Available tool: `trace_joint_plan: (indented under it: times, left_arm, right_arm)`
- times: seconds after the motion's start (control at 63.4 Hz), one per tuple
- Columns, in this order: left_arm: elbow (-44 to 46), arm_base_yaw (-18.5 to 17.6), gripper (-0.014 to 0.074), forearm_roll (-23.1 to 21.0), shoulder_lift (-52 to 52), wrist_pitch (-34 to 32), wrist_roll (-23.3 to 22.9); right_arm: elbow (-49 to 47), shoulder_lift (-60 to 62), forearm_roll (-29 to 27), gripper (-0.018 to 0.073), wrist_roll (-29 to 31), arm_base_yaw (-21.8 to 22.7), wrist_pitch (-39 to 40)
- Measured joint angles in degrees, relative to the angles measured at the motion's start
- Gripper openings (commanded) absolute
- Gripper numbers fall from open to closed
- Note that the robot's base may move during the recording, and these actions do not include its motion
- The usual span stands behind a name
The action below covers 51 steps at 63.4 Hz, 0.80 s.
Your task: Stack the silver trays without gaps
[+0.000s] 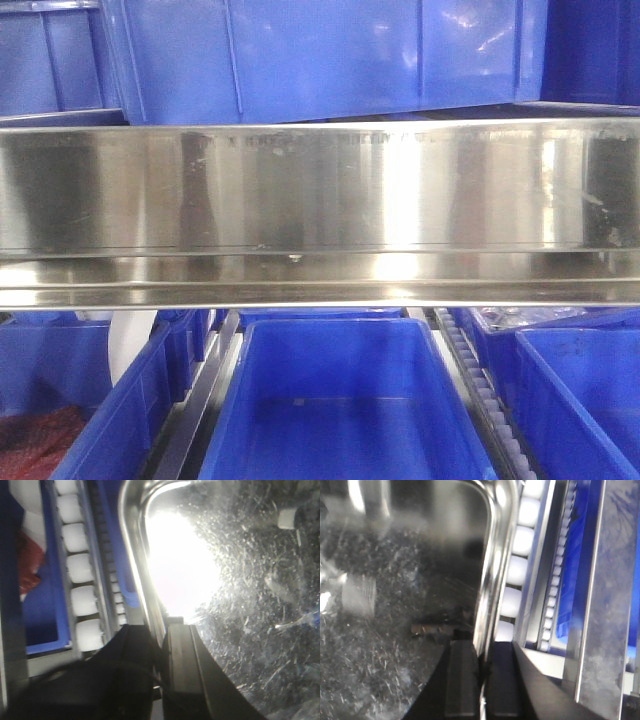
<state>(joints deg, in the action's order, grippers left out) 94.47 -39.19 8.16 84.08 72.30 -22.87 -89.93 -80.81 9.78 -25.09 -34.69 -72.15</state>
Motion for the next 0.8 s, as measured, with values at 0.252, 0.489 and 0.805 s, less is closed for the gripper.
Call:
trace_joint_plan:
  times: [0.252, 0.489, 0.805]
  left_arm:
    - [0.00, -1.14, -0.0041, 1.74, -0.43, -0.01, -1.61]
    - [0.00, -1.28, -0.0041, 1.84, -0.43, -0.01, -1.61]
    - [1.12, -1.28, -0.0041, 2.10, -0.43, 0.10, -1.61]
  right_arm:
    - [-2.42, 0.00, 3.23, 0.0056, -0.64, -1.94, 0.00]
    - [-2.44, 0.00, 3.49, 0.0056, -0.64, -1.94, 0.00]
    - [-2.23, 0.00, 3.60, 0.0056, -0.85, -1.94, 0.00]
